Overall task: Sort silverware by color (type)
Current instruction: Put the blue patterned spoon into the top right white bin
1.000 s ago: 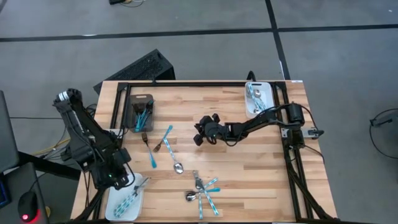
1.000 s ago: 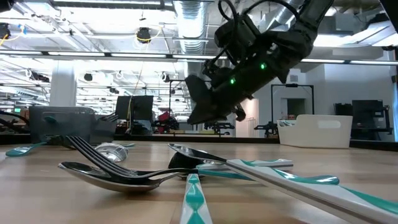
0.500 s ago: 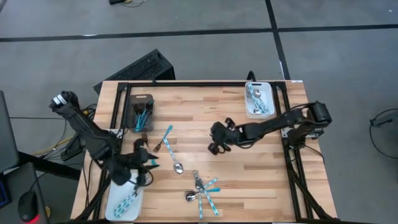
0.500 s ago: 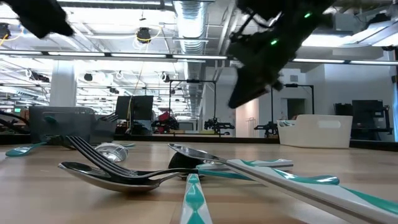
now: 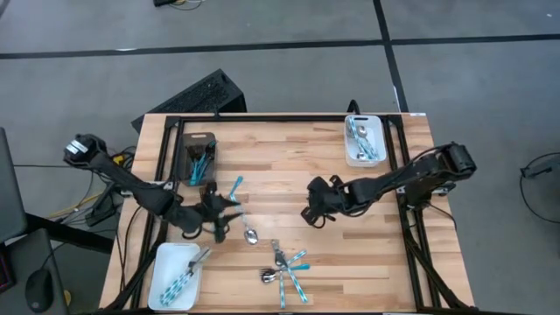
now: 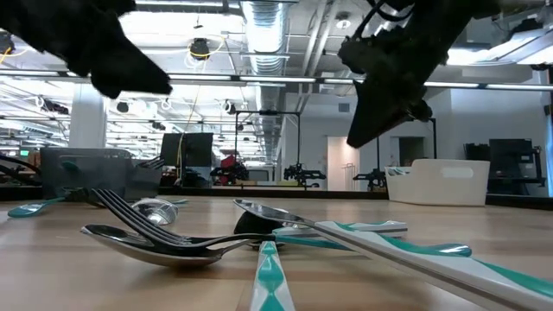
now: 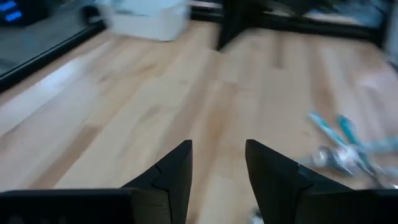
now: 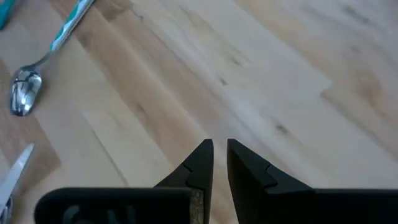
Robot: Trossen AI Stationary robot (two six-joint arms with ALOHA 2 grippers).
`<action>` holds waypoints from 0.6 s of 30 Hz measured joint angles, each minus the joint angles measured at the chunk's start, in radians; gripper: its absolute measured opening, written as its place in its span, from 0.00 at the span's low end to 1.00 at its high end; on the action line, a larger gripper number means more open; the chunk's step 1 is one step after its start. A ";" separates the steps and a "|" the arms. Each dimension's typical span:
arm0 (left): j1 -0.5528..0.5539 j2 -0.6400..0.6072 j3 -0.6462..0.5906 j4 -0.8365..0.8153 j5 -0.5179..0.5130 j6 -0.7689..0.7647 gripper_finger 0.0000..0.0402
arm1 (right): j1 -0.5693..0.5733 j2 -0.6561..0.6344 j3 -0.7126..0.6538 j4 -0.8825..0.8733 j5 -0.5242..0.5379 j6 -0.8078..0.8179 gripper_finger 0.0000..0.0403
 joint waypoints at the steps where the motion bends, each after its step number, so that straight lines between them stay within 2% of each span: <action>1: 0.013 0.000 -0.010 0.001 -0.020 -0.040 0.34 | 0.002 0.011 0.000 0.001 0.012 0.019 0.18; 4: 0.038 0.000 -0.034 -0.005 -0.050 -0.104 0.34 | 0.010 0.069 -0.002 0.060 0.074 0.064 0.18; 11: 0.043 0.000 -0.059 -0.007 -0.052 -0.127 0.34 | 0.006 0.220 0.006 0.360 0.023 -0.069 0.19; 15: 0.043 0.000 -0.060 -0.029 -0.063 -0.120 0.34 | 0.006 0.283 0.062 0.396 0.017 -0.100 0.25; 18: 0.046 0.000 -0.060 -0.055 -0.106 -0.114 0.34 | 0.006 0.337 0.113 0.413 0.016 -0.191 0.34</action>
